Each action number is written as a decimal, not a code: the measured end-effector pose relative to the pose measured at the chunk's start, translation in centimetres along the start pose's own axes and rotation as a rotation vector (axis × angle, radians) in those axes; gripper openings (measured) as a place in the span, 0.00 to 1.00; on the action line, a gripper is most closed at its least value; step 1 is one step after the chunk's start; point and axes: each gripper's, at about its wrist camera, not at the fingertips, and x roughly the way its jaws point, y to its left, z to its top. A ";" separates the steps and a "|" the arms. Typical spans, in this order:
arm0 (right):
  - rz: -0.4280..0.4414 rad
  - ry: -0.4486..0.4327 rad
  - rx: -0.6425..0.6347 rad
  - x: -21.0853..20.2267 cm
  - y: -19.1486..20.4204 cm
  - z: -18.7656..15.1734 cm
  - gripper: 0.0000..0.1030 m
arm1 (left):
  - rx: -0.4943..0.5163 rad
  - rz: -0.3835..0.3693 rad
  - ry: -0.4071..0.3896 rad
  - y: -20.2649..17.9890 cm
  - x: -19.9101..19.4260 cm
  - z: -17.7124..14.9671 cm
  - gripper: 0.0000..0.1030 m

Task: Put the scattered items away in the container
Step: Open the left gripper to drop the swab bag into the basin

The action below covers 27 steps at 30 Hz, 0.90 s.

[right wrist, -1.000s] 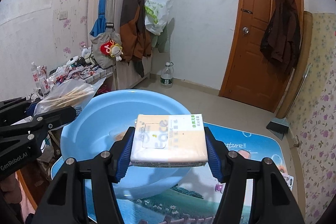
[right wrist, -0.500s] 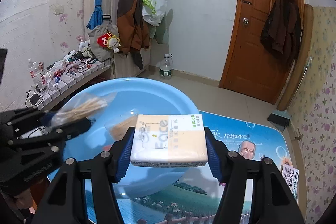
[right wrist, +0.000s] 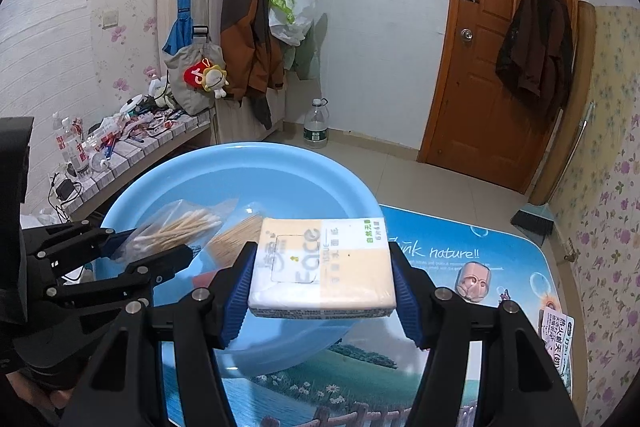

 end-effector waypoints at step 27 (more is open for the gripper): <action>0.000 0.003 0.001 -0.7 0.6 -0.7 0.62 | -0.048 0.069 -0.092 1.8 -3.8 -1.1 0.79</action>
